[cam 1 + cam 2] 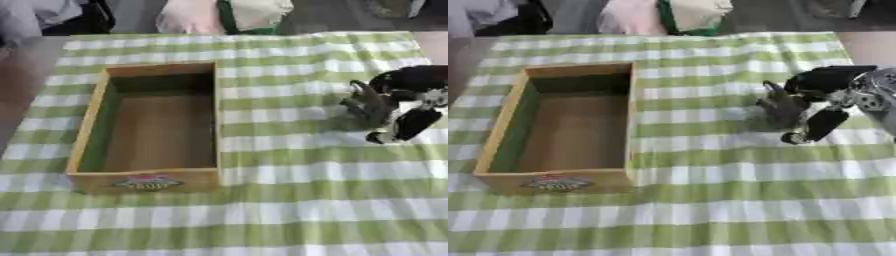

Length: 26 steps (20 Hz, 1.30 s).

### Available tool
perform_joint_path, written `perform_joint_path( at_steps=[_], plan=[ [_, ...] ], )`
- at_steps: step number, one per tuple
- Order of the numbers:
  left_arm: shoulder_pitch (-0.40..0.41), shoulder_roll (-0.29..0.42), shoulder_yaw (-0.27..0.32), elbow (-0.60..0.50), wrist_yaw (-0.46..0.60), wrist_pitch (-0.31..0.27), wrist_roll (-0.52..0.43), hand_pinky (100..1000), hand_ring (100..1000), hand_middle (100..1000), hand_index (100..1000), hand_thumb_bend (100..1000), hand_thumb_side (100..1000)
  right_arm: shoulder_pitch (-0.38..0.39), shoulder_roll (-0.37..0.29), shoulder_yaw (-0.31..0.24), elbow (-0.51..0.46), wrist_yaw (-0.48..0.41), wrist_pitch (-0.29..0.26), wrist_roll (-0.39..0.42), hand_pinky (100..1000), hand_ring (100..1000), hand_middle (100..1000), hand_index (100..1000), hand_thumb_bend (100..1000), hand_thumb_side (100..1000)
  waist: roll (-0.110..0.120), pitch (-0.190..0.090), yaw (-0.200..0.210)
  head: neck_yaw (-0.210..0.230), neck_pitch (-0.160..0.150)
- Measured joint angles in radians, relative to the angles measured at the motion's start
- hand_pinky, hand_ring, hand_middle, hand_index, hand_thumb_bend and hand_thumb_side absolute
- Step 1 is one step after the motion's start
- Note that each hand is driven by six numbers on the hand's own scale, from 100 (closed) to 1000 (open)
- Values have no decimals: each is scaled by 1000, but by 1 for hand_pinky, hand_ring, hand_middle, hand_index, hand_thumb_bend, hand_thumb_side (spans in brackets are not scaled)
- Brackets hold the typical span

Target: Pick up objects on the table and place them in the box.

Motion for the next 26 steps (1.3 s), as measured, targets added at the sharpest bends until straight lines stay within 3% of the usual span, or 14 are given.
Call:
perform_joint_path(
  at_steps=[2, 4, 5, 9, 14, 18, 21, 22, 26],
  plan=[
    [-1, 0, -1, 0, 2, 0, 0, 412, 546, 619, 719, 415, 780, 3, 0, 10, -34, -1, 2, -13, 902, 959, 874, 813, 318, 647, -1, 0, 0, 0, 0],
    [-4, 0, -3, 0, 2, 0, -1, 412, 546, 619, 720, 417, 779, 7, 0, 21, -65, -2, 15, -31, 890, 946, 850, 783, 140, 669, -1, 1, 1, 0, 0],
    [-5, 0, -4, 0, 2, -1, -1, 412, 546, 619, 720, 418, 779, 8, 1, 25, -77, -4, 25, -43, 887, 942, 841, 771, 100, 680, -2, 1, 2, -1, 0],
    [-5, -1, -5, 0, 2, -2, -3, 412, 547, 619, 719, 416, 780, 8, 4, 42, -86, -8, 68, -88, 882, 928, 800, 719, 100, 649, -5, 1, 4, -1, -1],
    [-6, -1, -5, 0, 3, -4, -4, 412, 547, 620, 717, 416, 780, 8, 7, 54, -85, -34, 76, -102, 874, 900, 708, 654, 100, 586, -8, 1, 5, -1, -2],
    [-6, -1, -5, 0, 3, -4, -5, 413, 548, 621, 718, 414, 775, 7, 7, 54, -86, -61, 72, -98, 870, 888, 650, 648, 100, 393, -8, 1, 5, -1, -4],
    [-6, -1, -5, 0, 3, -5, -6, 413, 548, 621, 718, 414, 775, 6, 8, 53, -88, -75, 71, -93, 870, 888, 650, 648, 100, 393, -7, 1, 4, -1, -6],
    [-6, -1, -5, 0, 3, -5, -6, 413, 549, 621, 718, 415, 775, 6, 8, 52, -90, -77, 71, -92, 868, 883, 626, 623, 100, 265, -7, 1, 4, -1, -6],
    [-6, -1, -5, 0, 3, -6, -7, 413, 549, 621, 718, 415, 776, -3, 10, 43, -111, -86, 74, -95, 864, 878, 609, 601, 100, 274, -7, 0, 4, -2, -6]
  ],
)
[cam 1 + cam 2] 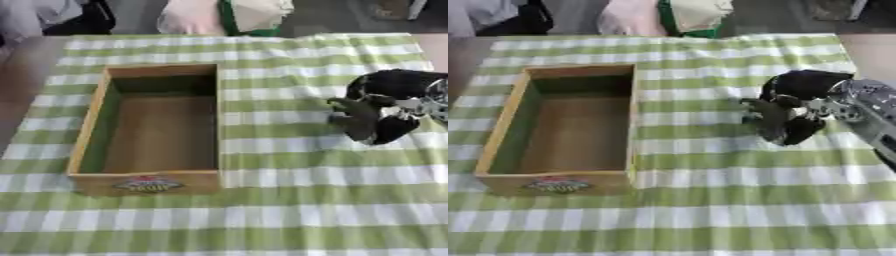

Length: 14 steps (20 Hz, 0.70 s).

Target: Pick up objects on the table and place them in the box.

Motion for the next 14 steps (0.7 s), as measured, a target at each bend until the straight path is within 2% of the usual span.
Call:
perform_joint_path(
  at_steps=[11, 12, 13, 14],
  plan=[
    [0, 0, 0, 0, 1, 0, 0, 414, 551, 622, 719, 404, 778, -56, 0, -33, -89, 1, 28, -51, 855, 860, 528, 512, 100, 267, -9, -8, 2, -3, 1],
    [0, 0, 0, 0, 2, 0, 0, 414, 551, 622, 719, 404, 778, -66, 0, -33, -95, 1, 30, -55, 855, 860, 529, 511, 100, 544, -9, -10, 3, -3, 1],
    [0, 0, 0, 0, 2, 0, 0, 415, 551, 622, 719, 404, 777, -77, 0, -33, -100, 1, 31, -59, 856, 859, 521, 509, 100, 265, -10, -13, 5, -3, 1],
    [0, 0, 0, 0, 2, 0, 0, 415, 551, 622, 720, 405, 777, -90, 0, -33, -104, 1, 33, -61, 856, 858, 519, 508, 100, 263, -12, -18, 6, -3, 3]
  ],
)
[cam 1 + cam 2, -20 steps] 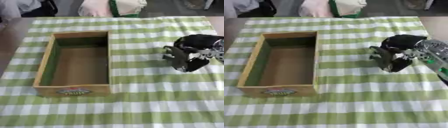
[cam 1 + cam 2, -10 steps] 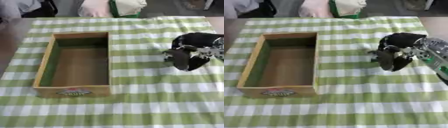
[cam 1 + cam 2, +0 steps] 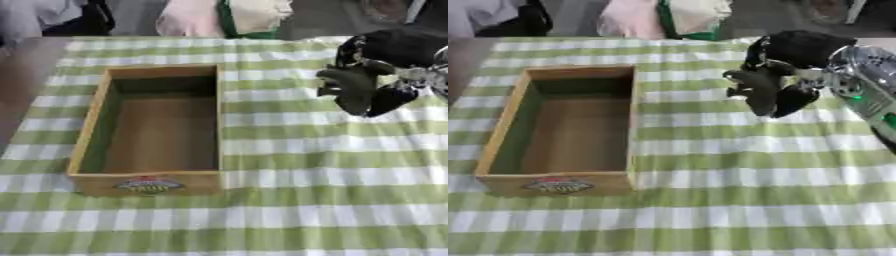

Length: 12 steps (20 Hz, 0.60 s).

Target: Pick up objects on the table and place them in the box.

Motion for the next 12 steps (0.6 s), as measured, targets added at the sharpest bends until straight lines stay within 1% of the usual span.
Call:
perform_joint_path(
  at_steps=[3, 5, 8, 10, 11, 12],
  plan=[
    [0, 0, 0, 0, 3, -1, -1, 415, 552, 623, 720, 406, 775, -63, 8, 2, -4, 1, 2, -2, 856, 856, 515, 505, 100, 261, -3, -9, 0, -3, 4],
    [0, 0, -4, 0, 7, -2, -2, 415, 552, 623, 720, 406, 776, -125, 30, 10, 1, 4, 1, -1, 857, 854, 513, 505, 100, 257, -4, -16, 1, -5, 6],
    [0, 1, -6, 0, 11, -3, -4, 416, 552, 623, 721, 407, 774, -235, 97, 32, 35, 16, -8, 11, 856, 851, 512, 504, 100, 253, -6, -25, 2, -12, 13],
    [1, 1, -7, 0, 16, -4, -7, 416, 553, 623, 721, 408, 773, -306, 162, 49, 79, 29, -19, 28, 855, 850, 512, 505, 100, 252, -6, -29, 8, -16, 15],
    [1, 1, -9, 0, 16, -4, -8, 416, 553, 623, 721, 408, 772, -334, 196, 57, 103, 35, -25, 35, 854, 848, 513, 504, 100, 402, -6, -32, 10, -20, 18],
    [1, 1, -11, 0, 17, -4, -9, 417, 553, 623, 722, 409, 772, -359, 230, 64, 129, 41, -31, 43, 852, 847, 511, 504, 100, 250, -6, -33, 14, -23, 20]
  ],
)
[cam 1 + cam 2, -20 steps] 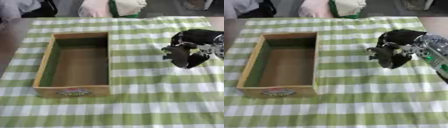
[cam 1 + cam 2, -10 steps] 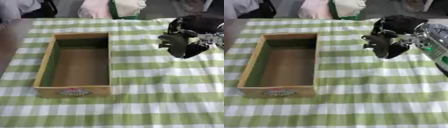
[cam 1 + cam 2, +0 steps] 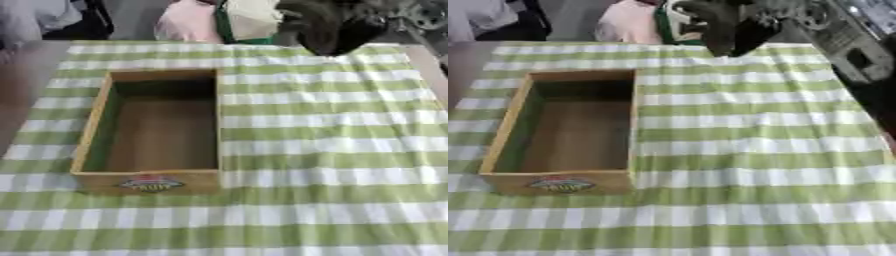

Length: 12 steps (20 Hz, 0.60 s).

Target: Pick up objects on the table and place them in the box.

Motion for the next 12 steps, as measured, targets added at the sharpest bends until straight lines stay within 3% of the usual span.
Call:
perform_joint_path(
  at_steps=[7, 12],
  plan=[
    [-4, -1, -7, 0, 11, -6, -9, 417, 554, 623, 722, 413, 770, -94, 241, 17, 166, 61, -28, 19, 848, 841, 509, 503, 100, 248, 1, -2, 24, -31, 5],
    [-9, -1, -8, 0, 17, -9, -12, 417, 554, 623, 722, 413, 769, -107, 348, 17, 266, 117, -48, 11, 847, 840, 508, 503, 100, 248, -1, -2, 30, -49, 12]
  ],
)
